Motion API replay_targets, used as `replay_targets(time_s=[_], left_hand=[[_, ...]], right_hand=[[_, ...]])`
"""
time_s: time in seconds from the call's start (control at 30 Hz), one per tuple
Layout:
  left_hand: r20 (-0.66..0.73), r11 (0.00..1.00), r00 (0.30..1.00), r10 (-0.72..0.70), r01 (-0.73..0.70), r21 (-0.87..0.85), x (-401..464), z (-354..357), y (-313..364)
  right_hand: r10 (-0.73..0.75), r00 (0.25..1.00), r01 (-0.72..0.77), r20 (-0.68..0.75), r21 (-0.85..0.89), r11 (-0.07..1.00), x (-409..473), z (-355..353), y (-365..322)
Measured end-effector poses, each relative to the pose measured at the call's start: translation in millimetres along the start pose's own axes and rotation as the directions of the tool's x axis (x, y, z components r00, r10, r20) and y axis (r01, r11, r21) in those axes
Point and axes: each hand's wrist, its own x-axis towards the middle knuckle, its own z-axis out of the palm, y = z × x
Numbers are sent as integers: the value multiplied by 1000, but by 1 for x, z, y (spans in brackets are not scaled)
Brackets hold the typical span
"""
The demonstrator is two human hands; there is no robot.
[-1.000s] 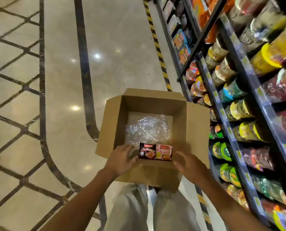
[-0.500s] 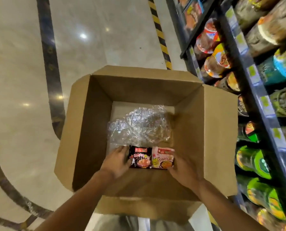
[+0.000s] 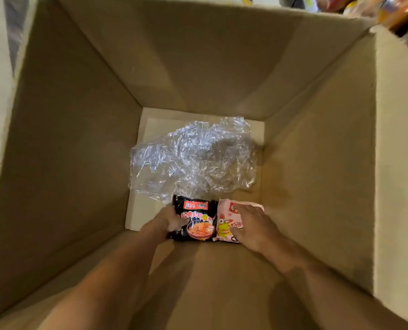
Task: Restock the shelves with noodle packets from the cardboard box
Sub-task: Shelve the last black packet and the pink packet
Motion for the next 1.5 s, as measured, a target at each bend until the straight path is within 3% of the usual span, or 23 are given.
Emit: replay_targets(time_s=[0.2,0.3,0.43,0.53,0.63,0.7,0.83,1.03,1.13,1.23,1.37,1.5], left_hand=[[13,962,994,-111,111,-250,32,18,-8],[-80,919,982,-169,128,-373,24,25,-6],[-162,911,980,-112,36,-411,-4,17,4],[-289,924,954,-78,-39,-380,-29,1,16],[-328,940,945,-23,-91,-330,-41,-12,20],[-327,948,945,5,-108,-299,-43,-18,22],[-325,955,945,28,-121,-270,-39,-21,18],[-346,964,937,37,-125,-235,-38,-22,8],[-334,963,942,37,-122,-239,-38,-28,1],[-363,959,931,46,-142,-245,-50,-35,-2],[-402,947,915,25,-151,-285,-77,-46,-6],[-435,939,900,35,-178,-294,-125,-67,-1]], right_hand=[[-11,999,18,37,-192,981,16,23,12],[36,999,-32,23,-154,988,16,30,16],[166,986,-166,14,-14,986,17,30,20],[353,936,-347,8,205,915,28,39,20],[552,832,-498,62,524,691,50,66,28],[610,789,-521,76,610,597,57,75,25],[693,720,-566,9,585,581,67,82,21],[738,673,-654,53,509,560,84,102,18],[731,680,-658,55,487,575,87,104,15],[693,716,-581,87,625,522,88,95,16],[634,767,-522,96,668,530,69,70,10],[590,807,-420,28,729,540,26,26,-8]])
